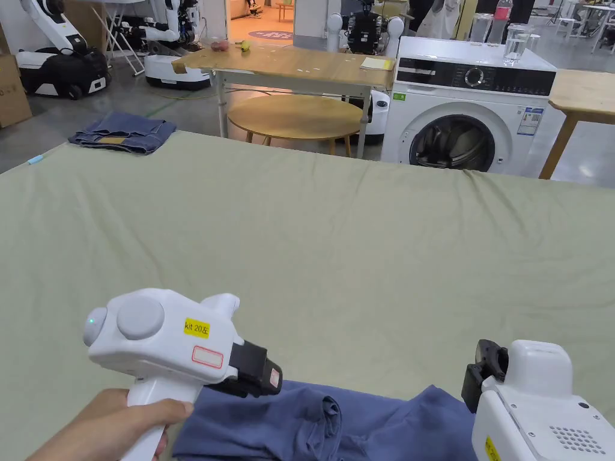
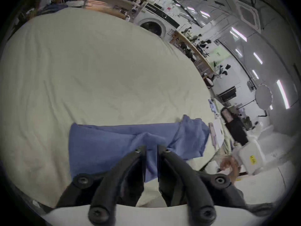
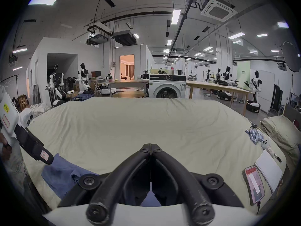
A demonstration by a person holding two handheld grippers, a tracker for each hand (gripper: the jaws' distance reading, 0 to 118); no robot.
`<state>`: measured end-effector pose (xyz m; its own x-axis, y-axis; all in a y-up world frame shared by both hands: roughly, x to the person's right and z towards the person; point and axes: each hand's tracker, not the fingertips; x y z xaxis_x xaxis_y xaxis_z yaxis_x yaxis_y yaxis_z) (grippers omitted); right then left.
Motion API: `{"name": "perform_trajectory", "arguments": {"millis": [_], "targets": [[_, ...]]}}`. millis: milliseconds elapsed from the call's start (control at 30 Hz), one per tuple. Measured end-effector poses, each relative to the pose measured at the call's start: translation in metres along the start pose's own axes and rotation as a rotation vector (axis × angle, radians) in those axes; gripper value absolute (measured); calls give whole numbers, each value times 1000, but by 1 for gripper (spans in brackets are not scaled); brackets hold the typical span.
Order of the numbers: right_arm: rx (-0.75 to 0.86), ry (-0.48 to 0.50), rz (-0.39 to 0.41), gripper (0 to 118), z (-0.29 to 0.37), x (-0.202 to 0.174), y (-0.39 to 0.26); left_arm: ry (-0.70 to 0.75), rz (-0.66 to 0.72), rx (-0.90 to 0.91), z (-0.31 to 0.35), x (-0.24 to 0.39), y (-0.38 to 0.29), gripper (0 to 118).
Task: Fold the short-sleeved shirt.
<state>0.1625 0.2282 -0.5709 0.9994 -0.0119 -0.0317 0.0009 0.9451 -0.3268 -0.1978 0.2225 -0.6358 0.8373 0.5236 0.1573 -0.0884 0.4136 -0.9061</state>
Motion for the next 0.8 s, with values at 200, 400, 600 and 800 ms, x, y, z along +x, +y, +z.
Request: {"name": "perform_trajectory", "arguments": {"millis": [200, 400, 600, 800], "targets": [[-8, 3, 8, 0, 0, -2, -3, -53, 27, -150, -52, -2, -19, 3], [-11, 5, 4, 0, 1, 0, -4, -222, 32, -152, -92, 0, -31, 3], [-3, 15, -3, 0, 2, 0, -5, -394, 144, -126, -113, -9, -33, 3], [0, 10, 12, 0, 3, 1, -2, -360, 130, -152, -127, -7, -35, 0]]}}
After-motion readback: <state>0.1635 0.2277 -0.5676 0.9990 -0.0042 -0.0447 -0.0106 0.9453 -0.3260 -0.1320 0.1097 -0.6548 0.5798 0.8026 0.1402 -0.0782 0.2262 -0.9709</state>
